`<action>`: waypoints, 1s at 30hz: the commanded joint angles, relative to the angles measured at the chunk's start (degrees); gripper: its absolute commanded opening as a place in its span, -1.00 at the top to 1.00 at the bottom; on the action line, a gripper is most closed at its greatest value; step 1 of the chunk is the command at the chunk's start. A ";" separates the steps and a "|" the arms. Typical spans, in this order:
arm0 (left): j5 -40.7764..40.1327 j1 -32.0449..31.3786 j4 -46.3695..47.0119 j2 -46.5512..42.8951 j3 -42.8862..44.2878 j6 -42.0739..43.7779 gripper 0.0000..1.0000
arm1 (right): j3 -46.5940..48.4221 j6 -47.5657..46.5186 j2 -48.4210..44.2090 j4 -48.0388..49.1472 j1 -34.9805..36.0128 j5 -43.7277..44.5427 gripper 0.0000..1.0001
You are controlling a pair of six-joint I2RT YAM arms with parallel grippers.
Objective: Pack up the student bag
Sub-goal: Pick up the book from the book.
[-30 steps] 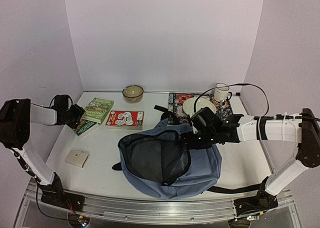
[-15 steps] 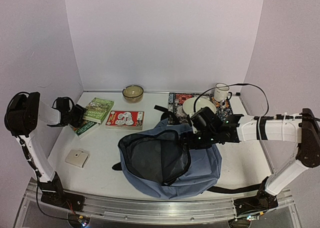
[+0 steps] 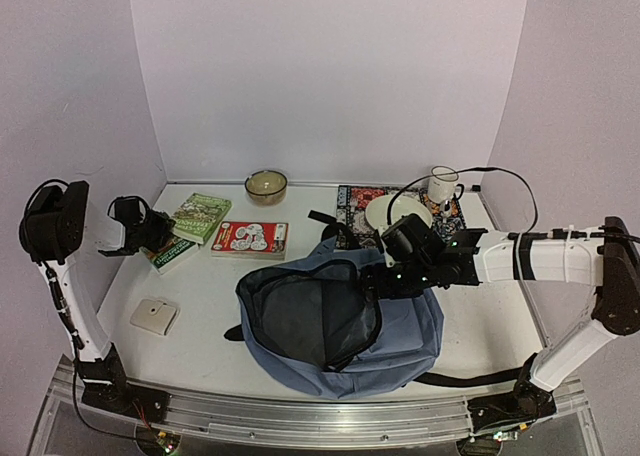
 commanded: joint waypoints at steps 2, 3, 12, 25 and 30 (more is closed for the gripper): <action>0.73 0.04 -2.35 -2.72 -0.39 0.49 0.90 | 0.18 0.39 -0.69 -0.99 -0.27 -0.14 -0.50; 0.92 0.07 -2.35 -3.96 -0.40 0.44 0.94 | 0.15 0.31 -0.69 -1.02 -0.23 -0.10 -0.50; 5.13 0.03 -2.46 -17.04 -2.04 -0.65 1.00 | -0.10 0.65 -0.68 -1.14 -0.25 0.90 -0.48; 18.71 -0.07 -2.54 -32.95 -9.20 -5.54 1.00 | 1.20 0.30 0.87 -1.14 -0.23 -1.46 -0.23; 24.87 -0.72 -2.89 -38.50 -12.06 -7.54 1.00 | 1.84 -0.03 0.98 -1.10 -0.22 -2.47 -0.08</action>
